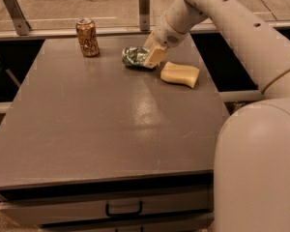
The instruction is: Move green can near sponge
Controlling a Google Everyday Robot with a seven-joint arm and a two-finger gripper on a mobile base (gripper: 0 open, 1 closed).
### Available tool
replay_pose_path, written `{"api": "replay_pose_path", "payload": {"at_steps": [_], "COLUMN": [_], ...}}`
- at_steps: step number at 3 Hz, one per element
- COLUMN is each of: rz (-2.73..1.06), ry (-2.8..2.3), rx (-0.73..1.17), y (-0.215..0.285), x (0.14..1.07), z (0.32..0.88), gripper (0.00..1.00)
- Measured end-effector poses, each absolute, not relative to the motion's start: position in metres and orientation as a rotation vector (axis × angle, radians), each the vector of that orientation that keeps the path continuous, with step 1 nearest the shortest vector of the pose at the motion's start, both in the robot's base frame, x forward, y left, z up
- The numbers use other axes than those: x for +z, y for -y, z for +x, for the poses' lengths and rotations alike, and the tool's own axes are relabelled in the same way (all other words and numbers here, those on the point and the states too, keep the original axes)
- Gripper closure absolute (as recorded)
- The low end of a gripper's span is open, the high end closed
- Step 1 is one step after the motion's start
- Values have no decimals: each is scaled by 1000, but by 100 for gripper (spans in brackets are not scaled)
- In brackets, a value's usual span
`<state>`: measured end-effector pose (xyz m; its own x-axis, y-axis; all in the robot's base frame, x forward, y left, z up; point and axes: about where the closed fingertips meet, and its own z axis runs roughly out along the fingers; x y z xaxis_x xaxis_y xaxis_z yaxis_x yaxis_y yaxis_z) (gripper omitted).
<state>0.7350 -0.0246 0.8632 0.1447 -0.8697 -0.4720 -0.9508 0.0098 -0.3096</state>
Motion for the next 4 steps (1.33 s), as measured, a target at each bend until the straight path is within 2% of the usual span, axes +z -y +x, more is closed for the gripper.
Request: {"api": "replay_pose_path", "payload": {"at_steps": [1,2,4], "rz": [-1859,-1830,-1672], "ry": [-1756,-1774,-1763], "rx": [196,175,145], "y": [27,38,91], "x": [861,871,938], "z": [732,727,712], "gripper": [12,0,0]}}
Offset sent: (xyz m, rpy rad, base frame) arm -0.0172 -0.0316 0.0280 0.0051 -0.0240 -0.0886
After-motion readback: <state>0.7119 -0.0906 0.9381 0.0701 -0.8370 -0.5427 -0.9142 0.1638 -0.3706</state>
